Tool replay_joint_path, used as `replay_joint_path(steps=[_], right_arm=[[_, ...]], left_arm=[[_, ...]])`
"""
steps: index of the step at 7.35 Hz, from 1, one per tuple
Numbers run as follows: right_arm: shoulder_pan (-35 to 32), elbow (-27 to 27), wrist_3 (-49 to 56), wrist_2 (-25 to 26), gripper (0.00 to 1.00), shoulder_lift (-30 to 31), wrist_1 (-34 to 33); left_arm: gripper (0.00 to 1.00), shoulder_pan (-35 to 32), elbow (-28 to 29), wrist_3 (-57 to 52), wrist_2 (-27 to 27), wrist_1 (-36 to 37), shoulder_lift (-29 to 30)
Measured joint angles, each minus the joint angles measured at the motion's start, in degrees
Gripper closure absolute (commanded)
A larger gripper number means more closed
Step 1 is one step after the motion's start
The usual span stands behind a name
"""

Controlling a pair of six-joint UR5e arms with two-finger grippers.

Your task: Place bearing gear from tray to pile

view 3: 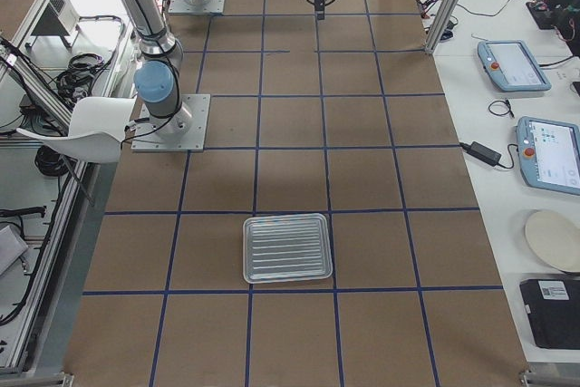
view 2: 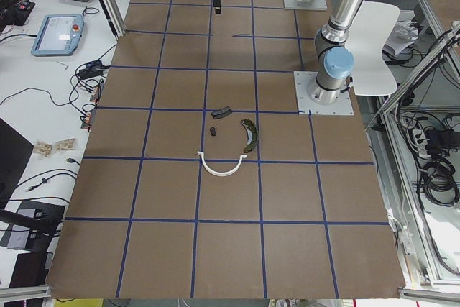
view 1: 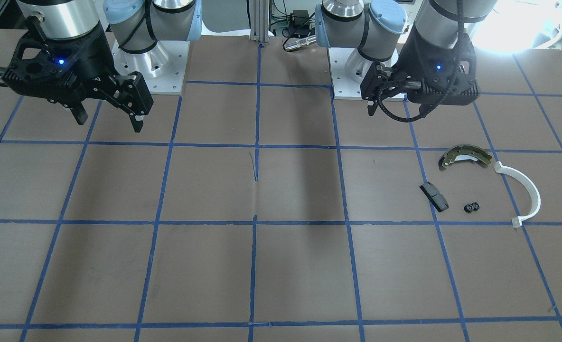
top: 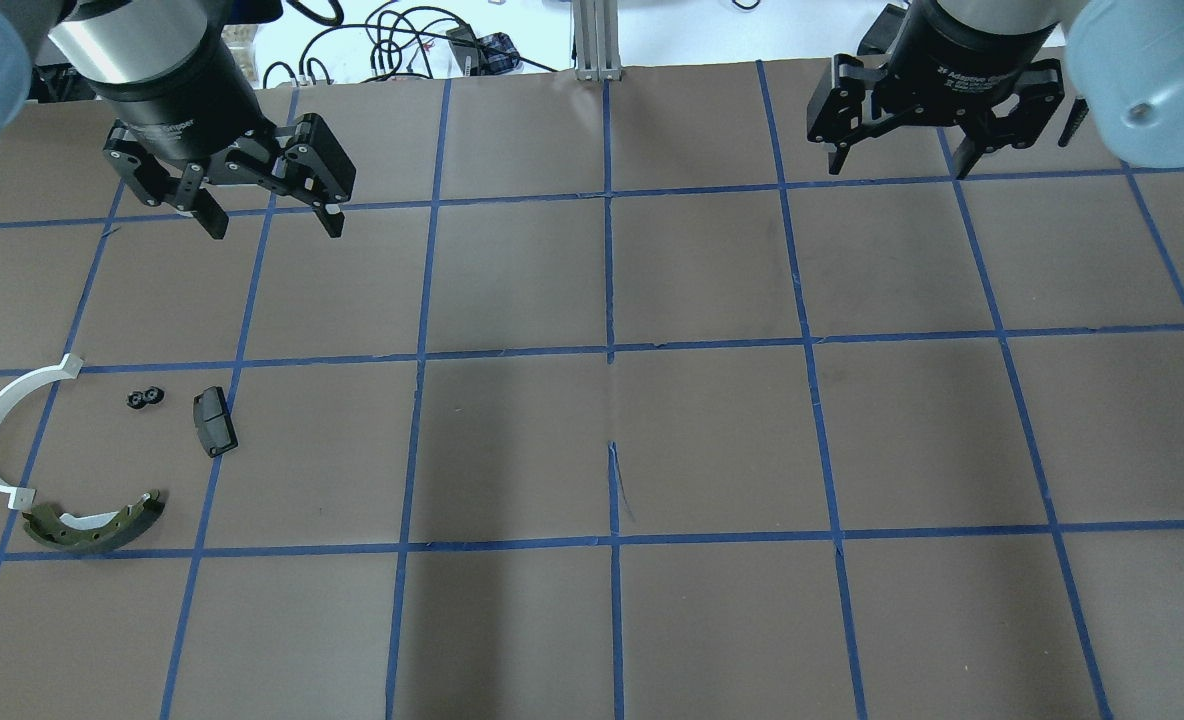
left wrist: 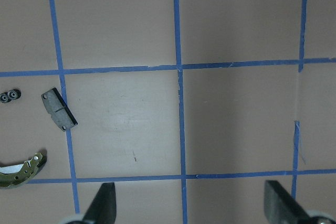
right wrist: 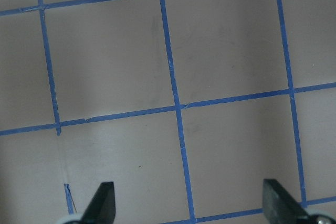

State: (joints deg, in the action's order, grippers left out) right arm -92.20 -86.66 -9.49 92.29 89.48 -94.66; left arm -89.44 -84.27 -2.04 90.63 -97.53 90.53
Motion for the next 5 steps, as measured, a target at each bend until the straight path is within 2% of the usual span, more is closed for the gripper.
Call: replay_joint_path(steps=[5], right_arm=[[0.00, 0.00, 0.01, 0.00, 0.00, 0.01, 0.00]], left_arm=[[0.00, 2.34, -0.39, -2.02, -0.30, -0.94, -0.90]])
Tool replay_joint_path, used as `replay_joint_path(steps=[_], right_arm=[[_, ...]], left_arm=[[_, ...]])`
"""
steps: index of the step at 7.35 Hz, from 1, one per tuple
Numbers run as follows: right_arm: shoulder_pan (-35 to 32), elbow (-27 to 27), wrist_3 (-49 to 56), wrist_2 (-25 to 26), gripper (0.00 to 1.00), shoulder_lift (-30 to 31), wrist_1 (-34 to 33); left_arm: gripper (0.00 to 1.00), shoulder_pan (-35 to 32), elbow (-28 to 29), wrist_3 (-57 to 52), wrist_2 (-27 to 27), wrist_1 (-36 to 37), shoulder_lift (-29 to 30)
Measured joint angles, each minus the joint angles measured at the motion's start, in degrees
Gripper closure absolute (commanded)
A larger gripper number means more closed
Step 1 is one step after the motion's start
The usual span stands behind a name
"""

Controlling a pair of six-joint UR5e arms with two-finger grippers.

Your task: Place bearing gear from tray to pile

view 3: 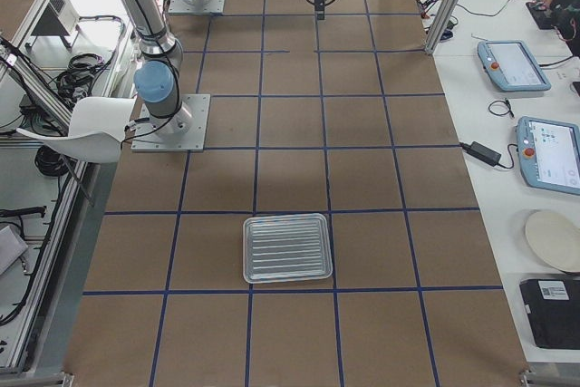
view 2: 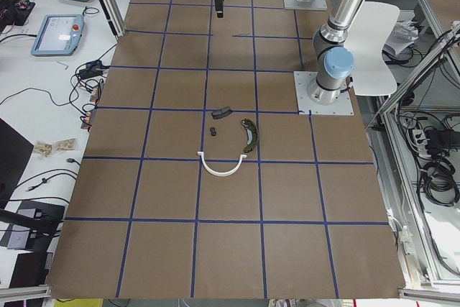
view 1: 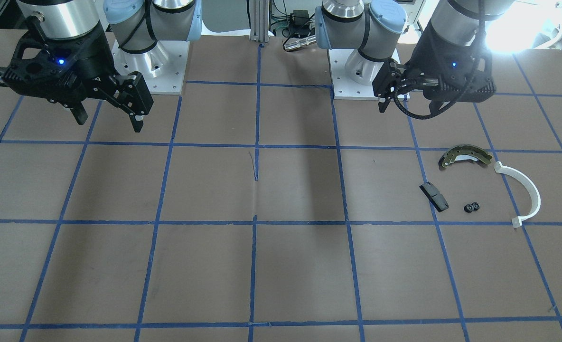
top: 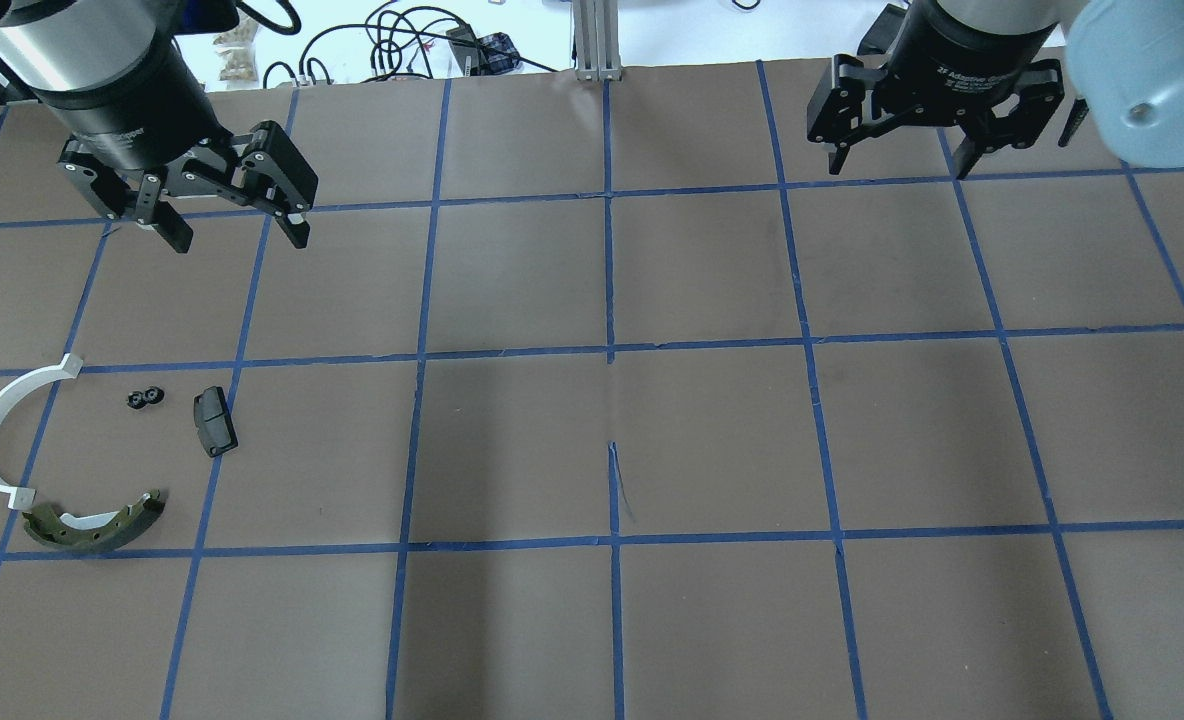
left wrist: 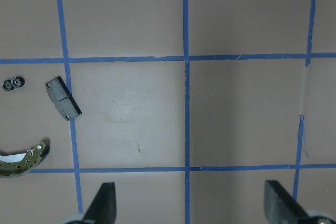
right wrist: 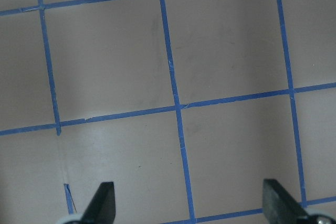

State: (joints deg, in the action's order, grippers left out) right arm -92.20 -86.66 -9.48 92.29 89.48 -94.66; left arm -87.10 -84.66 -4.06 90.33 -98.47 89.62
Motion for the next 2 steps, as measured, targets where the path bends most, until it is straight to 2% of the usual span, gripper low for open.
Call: replay_joint_path(steps=[2], right_arm=[[0.00, 0.00, -0.01, 0.00, 0.00, 0.01, 0.00]], left_arm=[[0.00, -0.05, 0.48, -0.82, -0.13, -0.61, -0.32]])
